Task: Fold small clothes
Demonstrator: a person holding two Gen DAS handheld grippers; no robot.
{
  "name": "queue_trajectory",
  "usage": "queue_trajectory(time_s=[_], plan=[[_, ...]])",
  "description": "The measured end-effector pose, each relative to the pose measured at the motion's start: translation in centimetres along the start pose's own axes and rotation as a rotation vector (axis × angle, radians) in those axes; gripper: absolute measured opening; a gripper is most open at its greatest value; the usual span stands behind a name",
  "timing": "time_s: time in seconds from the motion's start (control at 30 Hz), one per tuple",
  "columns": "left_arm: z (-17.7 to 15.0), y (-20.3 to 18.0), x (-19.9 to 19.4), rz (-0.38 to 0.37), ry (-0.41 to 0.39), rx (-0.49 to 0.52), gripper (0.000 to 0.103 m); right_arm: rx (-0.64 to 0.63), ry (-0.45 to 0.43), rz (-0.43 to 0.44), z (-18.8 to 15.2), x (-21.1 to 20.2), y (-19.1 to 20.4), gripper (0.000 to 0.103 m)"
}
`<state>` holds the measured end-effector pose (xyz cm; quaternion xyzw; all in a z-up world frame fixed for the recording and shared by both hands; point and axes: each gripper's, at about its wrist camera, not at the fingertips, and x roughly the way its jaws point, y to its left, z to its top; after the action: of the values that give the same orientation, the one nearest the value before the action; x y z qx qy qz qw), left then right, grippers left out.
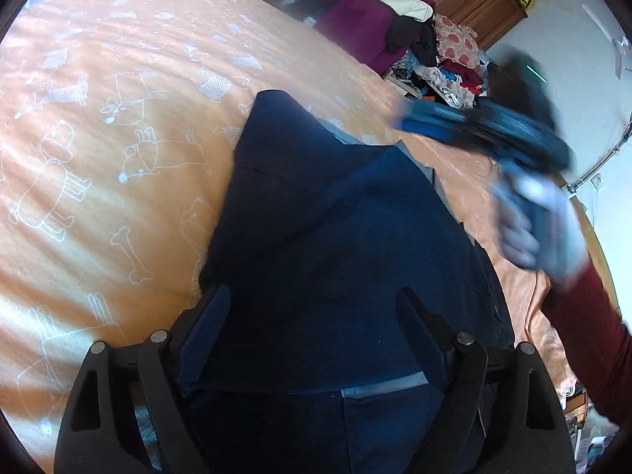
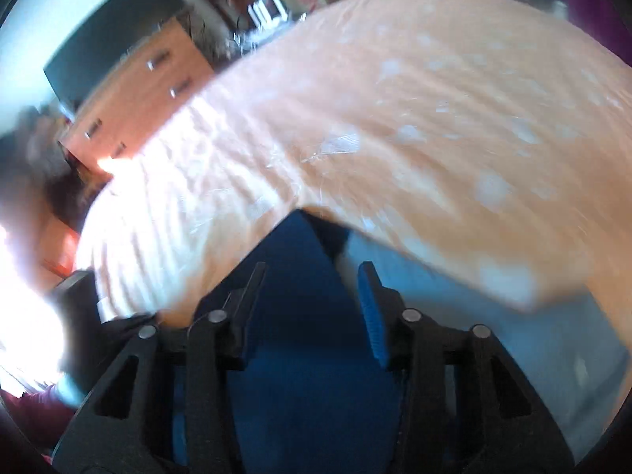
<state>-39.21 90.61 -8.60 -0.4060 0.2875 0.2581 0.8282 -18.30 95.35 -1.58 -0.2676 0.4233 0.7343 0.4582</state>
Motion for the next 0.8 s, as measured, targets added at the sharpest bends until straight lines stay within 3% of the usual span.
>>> queue_trajectory(time_s=[0.23, 0.3, 0.33, 0.47, 0.53, 0.6, 0.7, 0.73, 0.8], plan=[[0.1, 0.4, -0.2, -0.026, -0.01, -0.001, 0.09, -0.055, 0.091, -0.022, 1.3, 5.0, 0.6, 0.04], [0.1, 0.4, -0.2, -0.03, -0.012, -0.001, 0.09, -0.08, 0.081, 0.006, 1.5, 5.0, 1.0, 0.003], [0.1, 0.4, -0.2, -0.034, -0.014, -0.003, 0.09, -0.104, 0.068, 0.001, 1.5, 5.0, 1.6, 0.0], [-0.2, 0.4, -0.7, -0.033, -0.023, -0.002, 0.091, -0.098, 0.002, -0.042, 3.5, 6.0, 1.5, 0.0], [-0.3, 0.5, -0.9, -0.032, -0.024, -0.001, 0.091, -0.076, 0.048, -0.05, 3.6, 8.5, 0.8, 0.0], [-0.3, 0.6, -1.0, -0.036, -0.024, -0.005, 0.091, -0.094, 0.037, -0.074, 3.2, 8.6, 0.9, 0.0], [-0.5, 0.4, -2.4, -0.051, -0.055, -0.004, 0.094, -0.147, -0.079, -0.197, 2.5, 4.1, 2.6, 0.008], [-0.6, 0.2, -2.8, -0.056, -0.062, -0.011, 0.096, -0.152, -0.121, -0.195, 2.0, 2.2, 3.3, 0.008], [-0.7, -0.1, -4.1, -0.05, -0.074, -0.013, 0.098, -0.153, -0.159, -0.103, -0.9, -1.4, 5.2, 0.008]])
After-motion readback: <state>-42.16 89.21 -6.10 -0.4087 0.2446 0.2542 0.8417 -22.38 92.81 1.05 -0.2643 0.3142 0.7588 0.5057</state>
